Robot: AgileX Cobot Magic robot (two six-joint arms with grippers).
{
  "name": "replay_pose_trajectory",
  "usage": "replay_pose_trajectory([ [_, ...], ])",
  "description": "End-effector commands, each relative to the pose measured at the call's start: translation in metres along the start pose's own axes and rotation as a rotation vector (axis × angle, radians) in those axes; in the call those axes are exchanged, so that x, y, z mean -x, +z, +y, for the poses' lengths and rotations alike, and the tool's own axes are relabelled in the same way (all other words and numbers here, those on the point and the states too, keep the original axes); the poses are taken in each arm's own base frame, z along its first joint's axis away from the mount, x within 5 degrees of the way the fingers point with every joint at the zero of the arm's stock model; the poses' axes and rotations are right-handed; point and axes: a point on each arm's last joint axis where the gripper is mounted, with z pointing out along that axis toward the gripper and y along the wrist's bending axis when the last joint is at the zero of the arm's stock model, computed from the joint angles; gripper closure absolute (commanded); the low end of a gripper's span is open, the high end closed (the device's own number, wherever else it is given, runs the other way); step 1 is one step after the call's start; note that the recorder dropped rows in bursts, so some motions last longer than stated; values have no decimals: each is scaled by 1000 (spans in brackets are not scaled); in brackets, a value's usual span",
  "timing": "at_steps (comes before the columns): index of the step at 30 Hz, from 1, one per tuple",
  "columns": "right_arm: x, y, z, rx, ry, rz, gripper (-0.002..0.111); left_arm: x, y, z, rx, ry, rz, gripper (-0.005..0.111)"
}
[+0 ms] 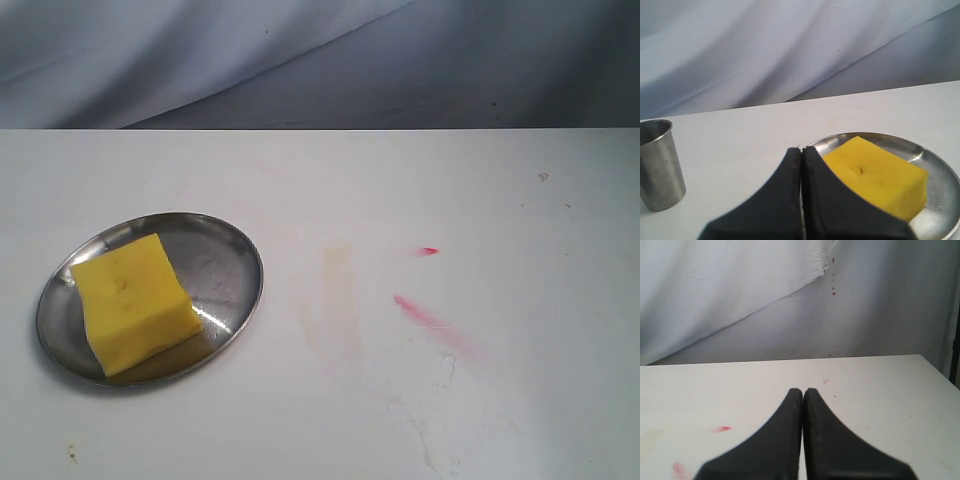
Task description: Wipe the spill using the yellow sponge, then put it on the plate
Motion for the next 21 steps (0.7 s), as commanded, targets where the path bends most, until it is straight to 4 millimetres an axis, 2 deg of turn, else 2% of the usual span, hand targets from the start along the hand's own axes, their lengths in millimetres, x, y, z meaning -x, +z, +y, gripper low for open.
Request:
replay_pose_trajectory([
  [1,0,0,0,-6,-1,-14,108,-1,0,0,0,-1,-5,107],
  [21,0,0,0,-6,-1,-14,108,-1,0,0,0,-1,-5,107],
])
